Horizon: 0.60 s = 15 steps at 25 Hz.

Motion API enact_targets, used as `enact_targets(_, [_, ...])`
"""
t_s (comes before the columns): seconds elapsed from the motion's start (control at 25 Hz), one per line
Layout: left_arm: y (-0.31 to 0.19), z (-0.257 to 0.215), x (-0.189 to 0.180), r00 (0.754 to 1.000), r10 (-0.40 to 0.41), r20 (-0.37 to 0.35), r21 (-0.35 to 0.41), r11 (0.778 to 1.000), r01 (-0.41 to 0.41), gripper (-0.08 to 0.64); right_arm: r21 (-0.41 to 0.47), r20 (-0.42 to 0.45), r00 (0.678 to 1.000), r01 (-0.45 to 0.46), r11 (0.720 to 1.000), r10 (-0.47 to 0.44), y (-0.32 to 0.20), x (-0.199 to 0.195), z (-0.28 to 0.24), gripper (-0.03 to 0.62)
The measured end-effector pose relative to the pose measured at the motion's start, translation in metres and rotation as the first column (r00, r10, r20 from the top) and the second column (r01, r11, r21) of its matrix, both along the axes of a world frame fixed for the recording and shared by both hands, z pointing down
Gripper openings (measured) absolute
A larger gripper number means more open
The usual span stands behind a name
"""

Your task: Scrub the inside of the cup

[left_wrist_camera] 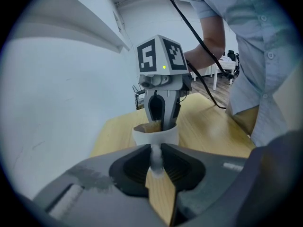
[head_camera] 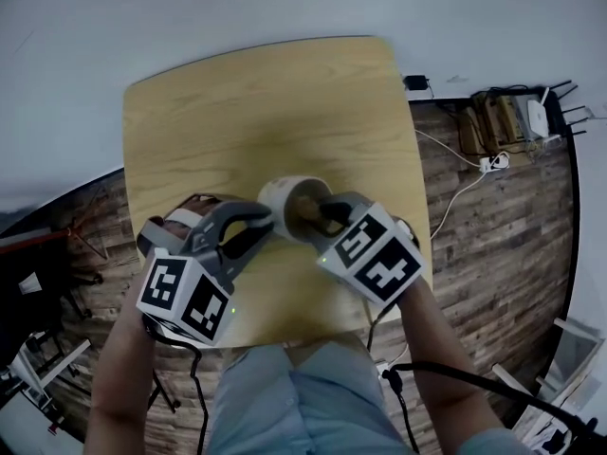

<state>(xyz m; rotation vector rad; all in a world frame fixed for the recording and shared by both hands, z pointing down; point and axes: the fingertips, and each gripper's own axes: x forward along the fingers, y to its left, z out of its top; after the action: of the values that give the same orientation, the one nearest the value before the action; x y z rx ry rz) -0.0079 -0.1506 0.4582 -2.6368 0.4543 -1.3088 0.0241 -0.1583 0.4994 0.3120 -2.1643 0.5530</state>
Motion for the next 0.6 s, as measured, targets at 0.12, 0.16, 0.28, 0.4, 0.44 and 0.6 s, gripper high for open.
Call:
enact_targets(0.12, [0.001,0.001,0.000,1.000,0.013,0.009,0.004,1.000,-0.013,0.095,-0.053,0.039,0.999,-0.010,0.999,0.012,0.003,-0.004,-0.001,0.071])
enact_targets(0.16, [0.002,0.001,0.001,1.000,0.016,0.012,0.005,1.000,-0.016,0.095,-0.071,0.062,0.998,-0.019,0.997,0.023,0.004,-0.005,-0.002,0.071])
enact_targets(0.28, [0.004,0.001,0.006,0.999,0.028,0.014,0.005,1.000,-0.028,0.095,-0.099,0.114,0.992,-0.049,0.994,0.060,0.006,-0.006,-0.007,0.071])
enact_targets(0.4, [0.005,0.001,0.011,0.999,0.045,0.017,0.009,0.999,-0.045,0.095,-0.101,0.157,0.983,-0.077,0.992,0.092,0.005,-0.009,-0.016,0.071])
enact_targets(0.44, [0.006,0.002,0.012,0.999,0.050,0.019,0.012,0.999,-0.050,0.095,-0.098,0.171,0.980,-0.090,0.991,0.106,0.003,-0.010,-0.020,0.069])
enact_targets(0.6, [0.011,0.002,0.016,0.998,0.059,0.020,0.005,0.998,-0.060,0.095,-0.088,0.197,0.968,-0.141,0.986,0.155,0.000,-0.006,-0.027,0.071])
